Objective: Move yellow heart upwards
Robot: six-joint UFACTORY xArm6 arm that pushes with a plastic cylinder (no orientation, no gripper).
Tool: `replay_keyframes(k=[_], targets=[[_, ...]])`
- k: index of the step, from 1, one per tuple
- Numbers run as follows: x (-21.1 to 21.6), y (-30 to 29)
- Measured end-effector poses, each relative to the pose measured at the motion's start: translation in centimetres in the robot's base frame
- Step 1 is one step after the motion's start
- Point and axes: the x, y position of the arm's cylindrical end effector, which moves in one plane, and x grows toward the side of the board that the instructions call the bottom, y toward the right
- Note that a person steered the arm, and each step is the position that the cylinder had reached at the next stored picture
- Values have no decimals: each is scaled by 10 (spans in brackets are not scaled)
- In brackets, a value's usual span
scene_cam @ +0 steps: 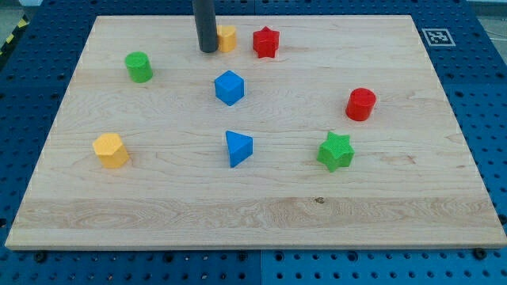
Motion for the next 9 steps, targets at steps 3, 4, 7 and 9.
replay_keyframes(k=[3, 4, 7, 9], targets=[[-1, -33], [-7, -35], [-9, -13], [-10, -9]])
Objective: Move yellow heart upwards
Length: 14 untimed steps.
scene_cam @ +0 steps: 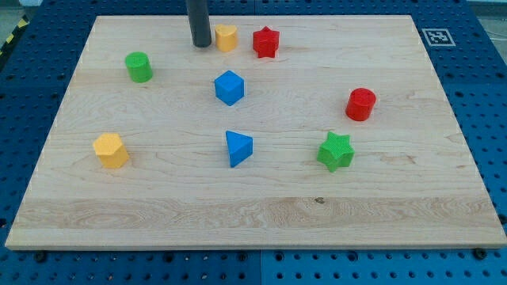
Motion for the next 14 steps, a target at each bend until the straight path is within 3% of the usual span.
replay_keyframes(k=[3, 6, 11, 14], targets=[[-19, 6], [18, 24], [-34, 44], [-33, 49]])
